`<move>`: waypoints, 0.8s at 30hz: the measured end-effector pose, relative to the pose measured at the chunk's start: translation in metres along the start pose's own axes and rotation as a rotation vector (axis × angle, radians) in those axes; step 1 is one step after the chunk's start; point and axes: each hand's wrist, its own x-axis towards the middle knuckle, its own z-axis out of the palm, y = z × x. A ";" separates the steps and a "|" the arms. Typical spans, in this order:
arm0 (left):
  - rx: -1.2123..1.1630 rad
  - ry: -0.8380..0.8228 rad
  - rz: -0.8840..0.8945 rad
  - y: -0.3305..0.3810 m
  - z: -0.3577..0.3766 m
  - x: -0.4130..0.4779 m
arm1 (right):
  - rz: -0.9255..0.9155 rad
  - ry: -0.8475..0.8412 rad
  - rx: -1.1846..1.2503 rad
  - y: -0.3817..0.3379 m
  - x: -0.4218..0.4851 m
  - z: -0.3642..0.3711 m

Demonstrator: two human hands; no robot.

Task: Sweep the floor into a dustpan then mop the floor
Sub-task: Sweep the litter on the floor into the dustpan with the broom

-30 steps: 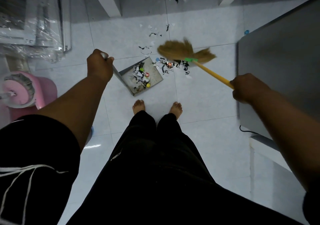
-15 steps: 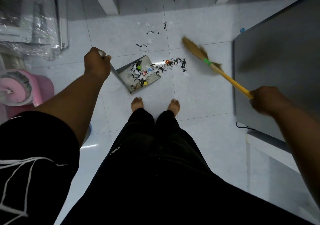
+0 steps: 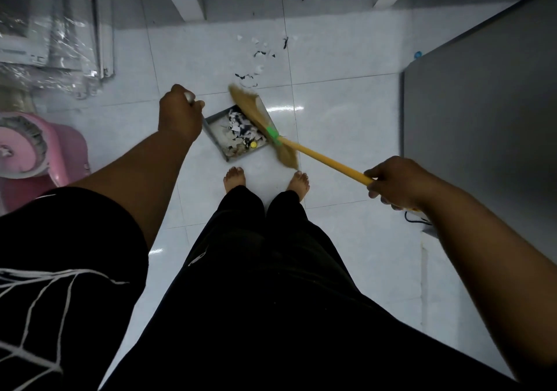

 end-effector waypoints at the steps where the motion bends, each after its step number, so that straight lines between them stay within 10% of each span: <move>1: -0.005 0.003 -0.009 -0.003 -0.002 -0.001 | -0.008 0.007 -0.007 0.003 -0.012 -0.007; 24: -0.294 0.156 -0.179 -0.040 -0.073 -0.043 | 0.010 0.167 -0.133 -0.002 -0.040 -0.072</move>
